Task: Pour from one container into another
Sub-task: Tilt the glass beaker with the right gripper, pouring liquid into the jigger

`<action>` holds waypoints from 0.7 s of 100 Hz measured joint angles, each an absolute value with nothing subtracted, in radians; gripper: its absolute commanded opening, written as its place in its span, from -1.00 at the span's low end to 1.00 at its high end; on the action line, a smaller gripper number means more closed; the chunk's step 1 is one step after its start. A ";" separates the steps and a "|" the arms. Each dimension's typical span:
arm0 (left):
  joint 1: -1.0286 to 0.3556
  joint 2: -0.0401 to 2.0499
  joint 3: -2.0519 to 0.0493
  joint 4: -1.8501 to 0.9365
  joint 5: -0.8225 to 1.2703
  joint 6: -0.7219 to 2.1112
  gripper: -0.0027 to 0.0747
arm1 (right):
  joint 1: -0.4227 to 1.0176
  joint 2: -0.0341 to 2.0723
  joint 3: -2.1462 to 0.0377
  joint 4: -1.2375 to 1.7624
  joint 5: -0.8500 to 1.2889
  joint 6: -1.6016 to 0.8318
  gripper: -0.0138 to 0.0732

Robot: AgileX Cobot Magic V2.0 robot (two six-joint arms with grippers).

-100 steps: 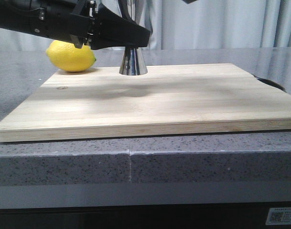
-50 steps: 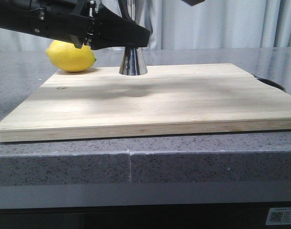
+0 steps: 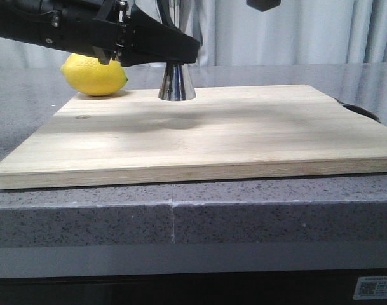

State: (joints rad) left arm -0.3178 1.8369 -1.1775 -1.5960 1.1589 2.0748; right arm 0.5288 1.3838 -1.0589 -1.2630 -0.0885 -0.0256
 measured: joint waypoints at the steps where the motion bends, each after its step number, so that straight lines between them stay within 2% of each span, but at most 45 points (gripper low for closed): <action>1: -0.318 1.837 -1.177 -1.596 1.159 2.075 -0.98 | 0.529 1.384 -1.059 -1.265 -0.089 -0.026 -0.60; 70: -0.318 1.837 -1.177 -1.588 1.159 2.075 -0.98 | 0.529 1.384 -1.059 -1.318 -0.085 -0.026 -0.60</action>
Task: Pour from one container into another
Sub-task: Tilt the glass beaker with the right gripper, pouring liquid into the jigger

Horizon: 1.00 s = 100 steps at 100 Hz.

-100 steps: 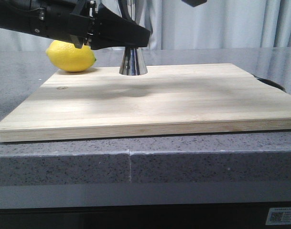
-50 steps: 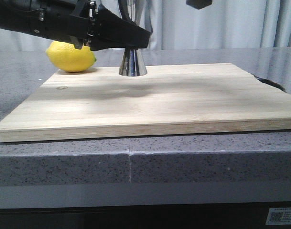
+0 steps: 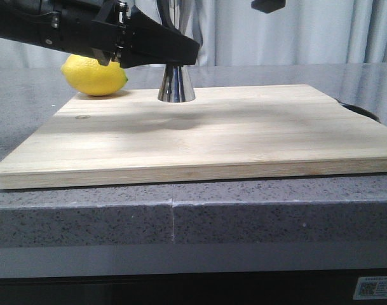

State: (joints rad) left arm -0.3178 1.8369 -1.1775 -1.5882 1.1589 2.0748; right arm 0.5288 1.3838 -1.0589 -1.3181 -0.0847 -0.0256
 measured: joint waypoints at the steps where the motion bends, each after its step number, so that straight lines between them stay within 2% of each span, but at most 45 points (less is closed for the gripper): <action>1: -0.318 1.837 -1.177 -1.588 1.159 2.075 -0.98 | 0.529 1.384 -1.059 -1.318 -0.085 -0.026 -0.60; 100: -0.318 1.837 -1.177 -1.586 1.159 2.075 -0.98 | 0.529 1.384 -1.092 -1.405 -0.079 -0.026 -0.60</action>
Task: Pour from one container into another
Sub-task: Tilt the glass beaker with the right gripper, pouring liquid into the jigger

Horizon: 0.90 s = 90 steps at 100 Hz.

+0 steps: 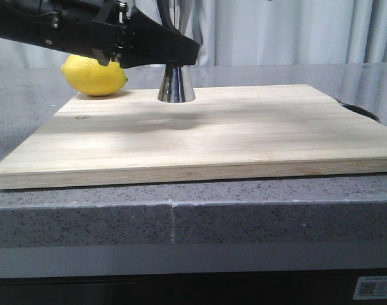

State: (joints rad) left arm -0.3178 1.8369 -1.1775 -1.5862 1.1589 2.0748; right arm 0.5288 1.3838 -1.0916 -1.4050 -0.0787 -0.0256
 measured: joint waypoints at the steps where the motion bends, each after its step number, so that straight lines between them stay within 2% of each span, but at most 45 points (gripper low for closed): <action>1: -0.318 1.837 -1.177 -1.586 1.159 2.075 -0.98 | 0.529 1.384 -1.092 -1.405 -0.079 -0.026 -0.60; 90: -0.318 1.837 -1.177 -1.585 1.159 2.075 -0.98 | 0.547 1.384 -1.092 -1.481 -0.081 -0.026 -0.60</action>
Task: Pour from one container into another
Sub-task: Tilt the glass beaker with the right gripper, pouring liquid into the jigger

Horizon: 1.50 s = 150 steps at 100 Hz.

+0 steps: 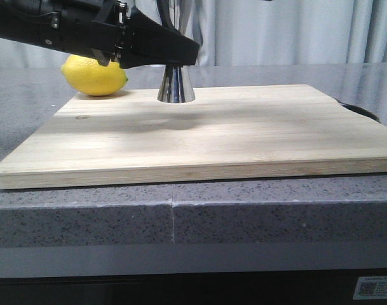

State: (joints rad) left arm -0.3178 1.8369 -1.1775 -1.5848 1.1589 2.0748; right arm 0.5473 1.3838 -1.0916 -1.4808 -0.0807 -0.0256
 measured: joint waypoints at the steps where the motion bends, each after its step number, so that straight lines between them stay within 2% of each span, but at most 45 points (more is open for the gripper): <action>1: -0.318 1.837 -1.177 -1.585 1.159 2.075 -0.98 | 0.547 1.384 -1.092 -1.481 -0.081 -0.026 -0.60; 150: -0.318 1.837 -1.177 -1.585 1.159 2.075 -0.98 | 0.547 1.384 -1.092 -1.646 -0.080 -0.026 -0.60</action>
State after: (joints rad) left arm -0.3178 1.8369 -1.1775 -1.5848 1.1589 2.0748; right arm 0.5473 1.3838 -1.0916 -1.6463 -0.0805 -0.0256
